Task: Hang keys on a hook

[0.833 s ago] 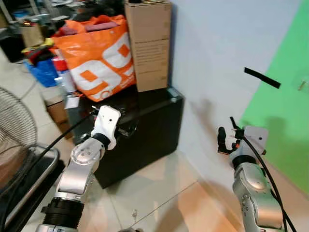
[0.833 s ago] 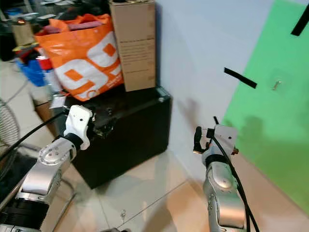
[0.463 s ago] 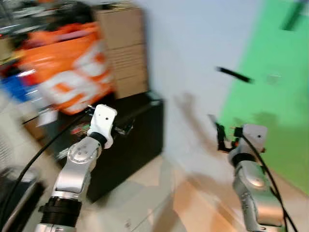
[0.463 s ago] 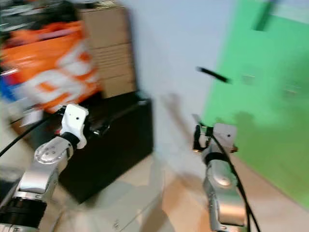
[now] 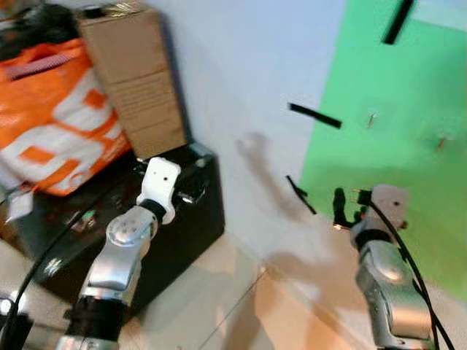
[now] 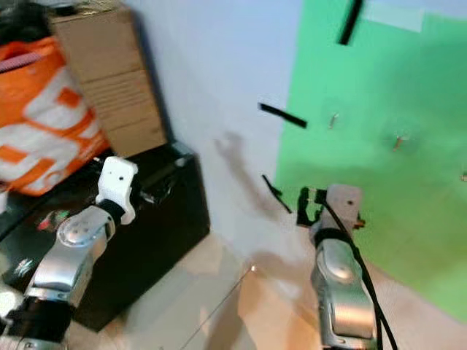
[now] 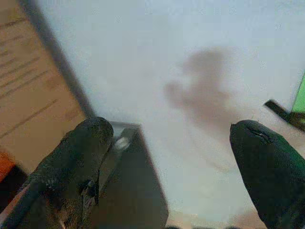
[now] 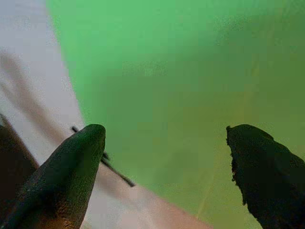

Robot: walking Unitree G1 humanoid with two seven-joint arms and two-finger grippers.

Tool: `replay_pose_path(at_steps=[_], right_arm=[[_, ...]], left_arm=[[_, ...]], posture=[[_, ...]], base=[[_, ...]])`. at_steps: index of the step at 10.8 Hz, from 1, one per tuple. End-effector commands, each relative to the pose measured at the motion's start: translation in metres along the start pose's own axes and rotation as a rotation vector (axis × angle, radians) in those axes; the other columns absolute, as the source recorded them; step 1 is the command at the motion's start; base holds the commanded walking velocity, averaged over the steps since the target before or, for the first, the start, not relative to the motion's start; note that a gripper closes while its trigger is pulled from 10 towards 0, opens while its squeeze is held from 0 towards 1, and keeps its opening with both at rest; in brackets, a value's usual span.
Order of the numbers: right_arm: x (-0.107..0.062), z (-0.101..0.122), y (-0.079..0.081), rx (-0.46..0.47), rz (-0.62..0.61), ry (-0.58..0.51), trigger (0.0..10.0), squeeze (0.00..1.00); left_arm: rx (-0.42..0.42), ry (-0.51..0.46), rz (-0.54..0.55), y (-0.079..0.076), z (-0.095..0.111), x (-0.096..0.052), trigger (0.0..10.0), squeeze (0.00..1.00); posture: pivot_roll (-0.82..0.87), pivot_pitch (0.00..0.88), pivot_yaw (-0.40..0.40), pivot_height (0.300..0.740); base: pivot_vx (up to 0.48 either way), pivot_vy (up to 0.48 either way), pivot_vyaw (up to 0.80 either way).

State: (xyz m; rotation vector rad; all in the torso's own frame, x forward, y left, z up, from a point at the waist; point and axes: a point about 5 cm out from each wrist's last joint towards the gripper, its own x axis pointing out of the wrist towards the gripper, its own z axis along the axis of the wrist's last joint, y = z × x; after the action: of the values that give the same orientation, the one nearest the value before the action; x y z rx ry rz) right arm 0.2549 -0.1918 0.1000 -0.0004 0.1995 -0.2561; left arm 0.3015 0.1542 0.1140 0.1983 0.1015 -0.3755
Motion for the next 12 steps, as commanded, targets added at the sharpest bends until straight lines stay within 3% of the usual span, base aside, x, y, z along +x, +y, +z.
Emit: replay_pose_path(at_steps=[1, 3, 6, 7, 12], right_arm=[[0.001, 0.004, 0.0, 0.002, -0.009, -0.012, 10.0, 0.0], [0.002, 0.008, 0.002, -0.001, 0.014, -0.034, 10.0, 0.0], [-0.002, 0.01, 0.012, 0.017, 0.162, -0.04, 10.0, 0.0], [-0.008, 0.007, 0.022, -0.034, 0.331, -0.021, 10.0, 0.0], [-0.022, 0.003, 0.029, -0.072, 0.567, -0.015, 10.0, 0.0]], left_arm=[[0.013, 0.004, 0.015, 0.005, 0.001, 0.0, 10.0, 0.13], [0.013, 0.003, 0.014, 0.004, 0.001, 0.0, 10.0, 0.13], [0.014, -0.002, 0.013, 0.004, 0.001, -0.001, 10.0, 0.13], [0.01, -0.009, 0.002, 0.003, 0.001, -0.004, 10.0, 0.12], [0.017, -0.004, -0.006, 0.003, 0.0, -0.009, 10.0, 0.11]], posture=[[-0.12, 0.0, 0.05, 0.74], [-0.11, 0.0, 0.045, 0.74], [-0.11, 0.0, 0.039, 0.74], [-0.1, 0.0, 0.036, 0.74], [-0.09, 0.0, 0.032, 0.74]], base=[[0.368, 0.0, -0.48], [0.368, 0.0, 0.0], [0.358, 0.0, 0.0], [0.277, 0.0, 0.8], [0.1, 0.0, 0.8]])
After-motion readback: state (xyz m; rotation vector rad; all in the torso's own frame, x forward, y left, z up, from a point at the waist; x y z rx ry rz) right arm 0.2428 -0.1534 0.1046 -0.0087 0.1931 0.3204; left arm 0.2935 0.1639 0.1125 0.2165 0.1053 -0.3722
